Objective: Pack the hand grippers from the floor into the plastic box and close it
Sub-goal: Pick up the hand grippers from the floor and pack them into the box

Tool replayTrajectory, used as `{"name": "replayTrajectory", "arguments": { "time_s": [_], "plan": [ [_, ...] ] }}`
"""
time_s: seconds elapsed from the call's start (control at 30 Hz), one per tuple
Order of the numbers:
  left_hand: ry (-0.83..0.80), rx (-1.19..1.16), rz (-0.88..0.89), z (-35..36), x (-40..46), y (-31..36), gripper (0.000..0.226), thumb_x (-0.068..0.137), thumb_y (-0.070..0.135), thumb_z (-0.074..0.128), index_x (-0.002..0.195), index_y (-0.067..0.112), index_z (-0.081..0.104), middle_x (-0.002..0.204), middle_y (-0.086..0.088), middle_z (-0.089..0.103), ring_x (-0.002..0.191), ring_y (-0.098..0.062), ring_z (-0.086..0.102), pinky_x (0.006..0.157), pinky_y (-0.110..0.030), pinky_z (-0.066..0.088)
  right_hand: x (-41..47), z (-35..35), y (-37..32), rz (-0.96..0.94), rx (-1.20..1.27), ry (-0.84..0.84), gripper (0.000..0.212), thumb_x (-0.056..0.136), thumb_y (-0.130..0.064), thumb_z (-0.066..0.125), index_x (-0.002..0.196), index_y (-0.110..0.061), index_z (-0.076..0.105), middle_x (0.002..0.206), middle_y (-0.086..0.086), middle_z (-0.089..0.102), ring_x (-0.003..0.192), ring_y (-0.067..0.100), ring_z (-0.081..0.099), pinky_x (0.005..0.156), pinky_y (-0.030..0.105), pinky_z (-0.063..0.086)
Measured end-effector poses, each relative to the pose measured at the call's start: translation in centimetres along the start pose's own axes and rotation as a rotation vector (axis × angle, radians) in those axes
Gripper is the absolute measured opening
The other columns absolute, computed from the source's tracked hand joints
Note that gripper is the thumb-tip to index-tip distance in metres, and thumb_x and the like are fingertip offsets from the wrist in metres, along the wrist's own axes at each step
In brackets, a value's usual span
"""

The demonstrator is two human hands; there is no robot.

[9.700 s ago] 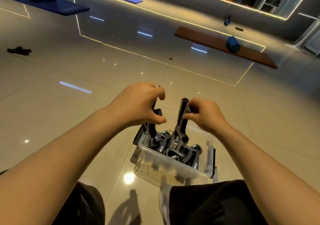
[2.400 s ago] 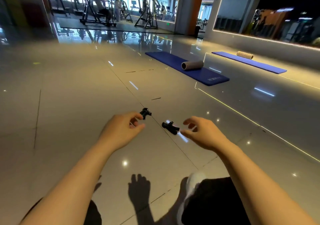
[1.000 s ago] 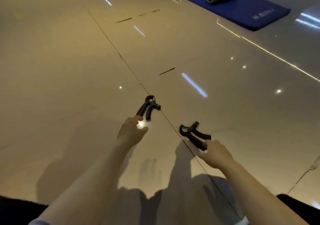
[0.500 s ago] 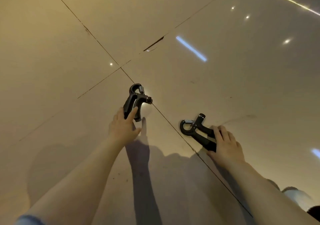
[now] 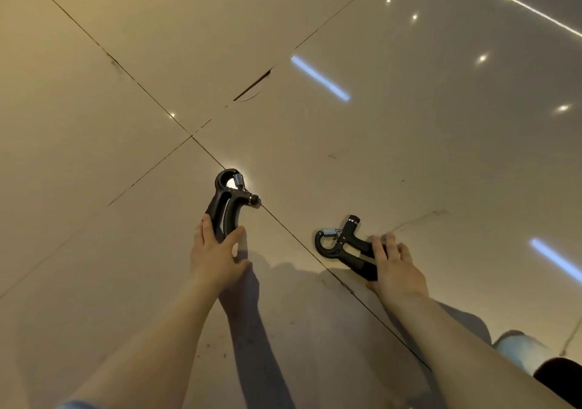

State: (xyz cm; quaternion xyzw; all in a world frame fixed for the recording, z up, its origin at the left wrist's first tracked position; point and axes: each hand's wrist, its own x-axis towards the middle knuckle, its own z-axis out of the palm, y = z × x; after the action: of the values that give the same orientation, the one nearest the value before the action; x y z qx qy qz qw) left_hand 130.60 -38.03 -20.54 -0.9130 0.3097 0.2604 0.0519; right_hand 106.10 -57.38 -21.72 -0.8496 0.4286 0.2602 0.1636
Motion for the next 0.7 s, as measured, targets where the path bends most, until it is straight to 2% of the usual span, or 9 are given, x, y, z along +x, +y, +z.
{"name": "replayTrajectory", "arguments": {
  "time_s": [0.13,0.27,0.33,0.47,0.57,0.6,0.7],
  "plan": [
    [-0.063,-0.001,-0.021,1.9,-3.0,0.9,0.075,0.083,0.059,0.052,0.145,0.044,0.011,0.15,-0.018,-0.027,0.14,-0.035,-0.021,0.115,-0.041,0.004,-0.4,-0.4,0.0,-0.008,0.008,0.006,0.088,0.086,-0.019,0.064,0.148,-0.025,0.002,0.156,0.002,-0.003,0.142,0.027,0.008,0.099,0.035,0.043],
    [-0.116,0.021,-0.004,3.7,-6.6,1.5,0.073,0.088,0.052,0.045,0.146,0.045,0.0,0.147,-0.016,-0.035,0.139,-0.035,-0.024,0.115,-0.044,0.004,-0.7,-0.7,0.2,-0.036,0.001,0.012,0.095,0.084,-0.03,0.066,0.149,-0.021,-0.003,0.156,0.004,-0.001,0.141,0.027,0.012,0.099,0.035,0.043],
    [-0.116,0.022,0.011,4.1,-7.7,1.5,0.072,0.091,0.048,0.043,0.145,0.046,-0.003,0.149,-0.014,-0.033,0.14,-0.034,-0.021,0.114,-0.046,0.006,-0.8,-0.7,0.2,-0.032,0.017,0.01,0.095,0.083,-0.032,0.068,0.149,-0.02,0.0,0.157,0.004,0.0,0.141,0.028,0.013,0.102,0.036,0.041],
    [0.059,-0.149,-0.074,3.9,-8.1,1.3,0.084,0.084,0.056,0.051,0.148,0.036,0.0,0.155,-0.009,-0.003,0.141,-0.03,0.009,0.112,-0.042,0.019,-0.9,-0.5,0.3,-0.043,0.062,0.034,0.09,0.08,-0.032,0.071,0.147,-0.021,0.013,0.155,0.003,0.005,0.138,0.028,0.019,0.101,0.037,0.041],
    [0.127,-0.3,-0.15,4.6,-7.2,0.9,0.09,0.079,0.057,0.061,0.148,0.03,0.01,0.149,-0.014,0.015,0.134,-0.034,0.02,0.109,-0.042,0.024,-1.3,-0.2,0.6,-0.135,0.078,0.162,0.079,0.078,-0.028,0.071,0.139,-0.025,0.022,0.148,-0.005,0.013,0.122,0.025,0.034,0.078,0.033,0.051],
    [0.152,-0.318,-0.141,5.0,-6.9,0.8,0.089,0.078,0.053,0.063,0.148,0.028,0.014,0.145,-0.016,0.022,0.13,-0.035,0.024,0.107,-0.043,0.026,-1.5,-0.1,0.8,-0.165,0.053,0.212,0.076,0.077,-0.028,0.071,0.137,-0.026,0.024,0.146,-0.006,0.018,0.119,0.024,0.037,0.076,0.033,0.05],
    [0.258,-0.406,-0.108,6.0,-6.4,0.5,0.078,0.081,0.042,0.066,0.146,0.025,0.025,0.134,-0.016,0.035,0.121,-0.033,0.031,0.102,-0.042,0.031,-2.4,0.7,1.0,-0.196,-0.032,0.329,0.071,0.078,-0.039,0.066,0.137,-0.024,0.031,0.141,-0.001,0.035,0.124,0.024,0.038,0.093,0.035,0.041]
  ]
}}
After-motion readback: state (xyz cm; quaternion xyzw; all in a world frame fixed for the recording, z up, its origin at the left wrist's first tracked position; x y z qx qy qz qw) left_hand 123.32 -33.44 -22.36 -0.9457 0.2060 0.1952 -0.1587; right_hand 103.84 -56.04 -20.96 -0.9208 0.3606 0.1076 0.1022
